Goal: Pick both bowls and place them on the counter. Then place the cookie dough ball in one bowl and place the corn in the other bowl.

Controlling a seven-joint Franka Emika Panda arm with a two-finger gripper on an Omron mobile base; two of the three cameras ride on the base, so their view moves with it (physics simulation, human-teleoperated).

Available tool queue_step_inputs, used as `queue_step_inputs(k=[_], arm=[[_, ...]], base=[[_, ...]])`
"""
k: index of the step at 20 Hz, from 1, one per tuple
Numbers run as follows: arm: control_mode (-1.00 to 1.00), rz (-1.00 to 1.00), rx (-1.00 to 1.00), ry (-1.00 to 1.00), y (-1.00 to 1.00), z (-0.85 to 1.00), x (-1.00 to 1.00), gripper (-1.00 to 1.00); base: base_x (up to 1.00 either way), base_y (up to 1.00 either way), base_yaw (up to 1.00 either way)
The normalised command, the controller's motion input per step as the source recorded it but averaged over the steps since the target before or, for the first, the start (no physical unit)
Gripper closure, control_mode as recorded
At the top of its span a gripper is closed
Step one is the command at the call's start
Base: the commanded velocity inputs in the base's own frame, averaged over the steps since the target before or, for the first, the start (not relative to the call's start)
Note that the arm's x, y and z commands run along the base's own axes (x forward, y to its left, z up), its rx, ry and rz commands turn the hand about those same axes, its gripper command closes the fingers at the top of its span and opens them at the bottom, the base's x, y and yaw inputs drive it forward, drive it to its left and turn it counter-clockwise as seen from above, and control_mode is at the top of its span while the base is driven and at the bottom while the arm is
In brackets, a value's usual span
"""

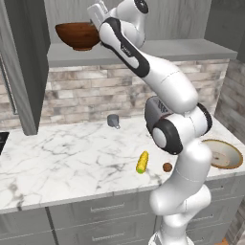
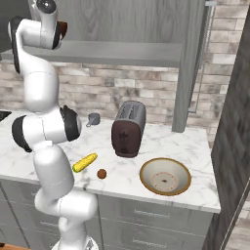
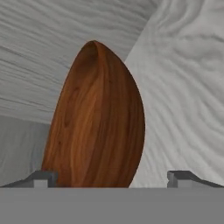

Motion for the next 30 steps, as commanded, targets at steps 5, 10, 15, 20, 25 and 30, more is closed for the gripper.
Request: queue_step_inputs(k=[5, 10, 15, 20, 25, 30], arm=[[-1.00, 0.00, 0.00, 0.10, 0.14, -0.16, 0.21, -1.00], [-1.00, 0.00, -0.02, 0.11, 0.24, -0.19, 0.20, 1.00], [-1.00, 0.00, 0.02, 0.03, 0.06, -0.14, -0.07, 1.00], [-1.00, -0.05, 0.12, -0.05, -0.09, -0.34, -0.61, 1.00], [-1.00, -0.07, 0.21, -0.19, -0.28, -0.47, -0.93, 1.00], [-1.00, -0.07, 0.23, -0.27, -0.32, -0.52, -1.00, 1.00]], base=[[0.00, 0.00, 0.00], [0.00, 0.00, 0.00], [0.00, 0.00, 0.00], [0.00, 0.00, 0.00], [0.00, 0.00, 0.00], [0.00, 0.00, 0.00]])
